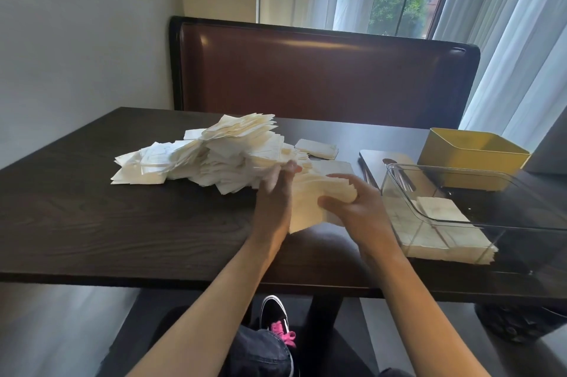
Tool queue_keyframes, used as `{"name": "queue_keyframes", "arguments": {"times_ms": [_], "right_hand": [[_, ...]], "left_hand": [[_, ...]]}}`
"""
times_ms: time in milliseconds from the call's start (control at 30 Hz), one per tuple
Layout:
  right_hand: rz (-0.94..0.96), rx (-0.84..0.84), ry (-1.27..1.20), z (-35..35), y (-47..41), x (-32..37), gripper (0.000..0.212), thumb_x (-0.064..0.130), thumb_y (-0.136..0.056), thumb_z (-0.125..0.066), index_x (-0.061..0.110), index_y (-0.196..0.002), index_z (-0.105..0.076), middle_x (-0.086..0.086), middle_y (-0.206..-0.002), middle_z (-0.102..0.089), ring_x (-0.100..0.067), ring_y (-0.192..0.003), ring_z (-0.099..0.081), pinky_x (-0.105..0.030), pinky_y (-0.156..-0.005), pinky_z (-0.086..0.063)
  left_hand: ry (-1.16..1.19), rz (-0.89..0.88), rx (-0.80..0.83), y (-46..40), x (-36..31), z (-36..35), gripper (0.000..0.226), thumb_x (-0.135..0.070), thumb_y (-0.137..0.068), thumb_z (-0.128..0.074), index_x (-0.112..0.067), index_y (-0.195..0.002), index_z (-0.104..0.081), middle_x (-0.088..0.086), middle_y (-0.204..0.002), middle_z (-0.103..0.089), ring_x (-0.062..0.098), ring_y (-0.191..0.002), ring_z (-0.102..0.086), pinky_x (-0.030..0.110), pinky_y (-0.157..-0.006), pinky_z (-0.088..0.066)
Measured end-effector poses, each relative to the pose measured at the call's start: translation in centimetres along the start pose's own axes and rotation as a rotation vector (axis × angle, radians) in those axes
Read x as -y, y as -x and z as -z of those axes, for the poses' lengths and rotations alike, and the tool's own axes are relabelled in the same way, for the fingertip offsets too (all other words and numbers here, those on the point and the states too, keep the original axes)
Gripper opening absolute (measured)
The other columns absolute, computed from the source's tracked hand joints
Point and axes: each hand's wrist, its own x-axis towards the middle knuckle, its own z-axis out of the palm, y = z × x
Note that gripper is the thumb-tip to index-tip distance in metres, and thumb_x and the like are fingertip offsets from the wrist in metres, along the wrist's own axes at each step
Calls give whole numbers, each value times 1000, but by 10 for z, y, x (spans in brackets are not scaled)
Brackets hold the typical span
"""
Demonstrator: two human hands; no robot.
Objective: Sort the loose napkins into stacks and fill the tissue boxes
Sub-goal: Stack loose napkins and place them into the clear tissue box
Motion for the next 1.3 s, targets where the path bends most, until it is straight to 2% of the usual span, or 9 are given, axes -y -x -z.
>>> {"name": "queue_keyframes", "arguments": {"times_ms": [133, 233, 367, 500, 567, 633, 867, 1167, 1300], "right_hand": [[-164, -41, -101, 8, 0, -8, 36, -7, -76, -75, 13, -107, -71, -3, -93, -75, -15, -87, -71, -21, -69, -55], [-241, -54, -127, 10, 0, -10, 37, -2, -82, -71, 17, -114, -68, -2, -98, -76, -16, -90, -72, -22, -74, -57], [-263, -61, -154, 8, 0, -8, 34, -1, -87, -64, 17, -115, -68, -2, -99, -76, -20, -96, -71, -27, -78, -55], [-260, -83, -261, 4, -1, -2, 37, 25, -91, -66, 19, -127, -63, -1, -120, -67, -15, -113, -61, -36, -102, -47], [-239, -100, -275, -3, -1, -1, 46, 39, -91, -64, 18, -131, -60, 2, -124, -64, -10, -116, -56, -36, -107, -41], [-221, -113, -264, -13, 1, 3, 57, 53, -83, -65, 18, -128, -63, 1, -123, -67, -14, -118, -59, -42, -109, -41], [-215, -266, -271, -20, -2, 1, 16, 34, -99, -52, 26, -92, -64, 20, -79, -64, 9, -74, -61, -19, -68, -40], [-219, -242, -240, -23, -4, 0, 16, 32, -99, -52, 22, -94, -64, 19, -81, -59, 14, -67, -58, -16, -62, -38], [-258, -287, -184, -24, -5, 0, 17, 29, -95, -59, 15, -95, -69, 6, -87, -68, -7, -83, -63, -24, -69, -45]], "left_hand": [[-185, -39, 264, 9, 12, 16, 50, -40, -82, -71, -30, -127, -53, -8, -118, -62, 7, -108, -61, 23, -91, -49], [-341, -73, 265, 12, 19, 20, 58, -12, -86, -77, -35, -130, -47, -1, -111, -67, 9, -100, -66, 30, -92, -56], [-446, -116, 240, 6, 18, 19, 59, -12, -87, -76, -29, -138, -50, 9, -110, -67, 20, -100, -66, 39, -92, -55], [-384, -140, 273, 5, 11, 21, 55, -4, -91, -66, -26, -138, -49, 10, -114, -64, 22, -107, -61, 22, -91, -50], [-314, -75, 284, 9, 6, 16, 51, -7, -93, -61, -29, -138, -48, -13, -116, -58, -2, -106, -56, 7, -84, -40], [-235, -42, 201, 13, 6, 4, 41, -17, -97, -59, -28, -135, -50, -33, -113, -46, -21, -100, -47, 2, -81, -34], [-103, -29, -133, 9, 16, -23, 22, -30, -100, -56, -19, -119, -58, -14, -104, -61, -6, -94, -53, 6, -72, -36], [50, 42, -198, 9, 15, -28, 18, -35, -99, -56, -22, -109, -63, -7, -109, -66, 2, -100, -58, 19, -77, -41], [64, 55, -283, 2, 16, -26, 15, -24, -96, -57, -19, -101, -71, -4, -95, -70, 10, -91, -63, 22, -74, -46]]}}
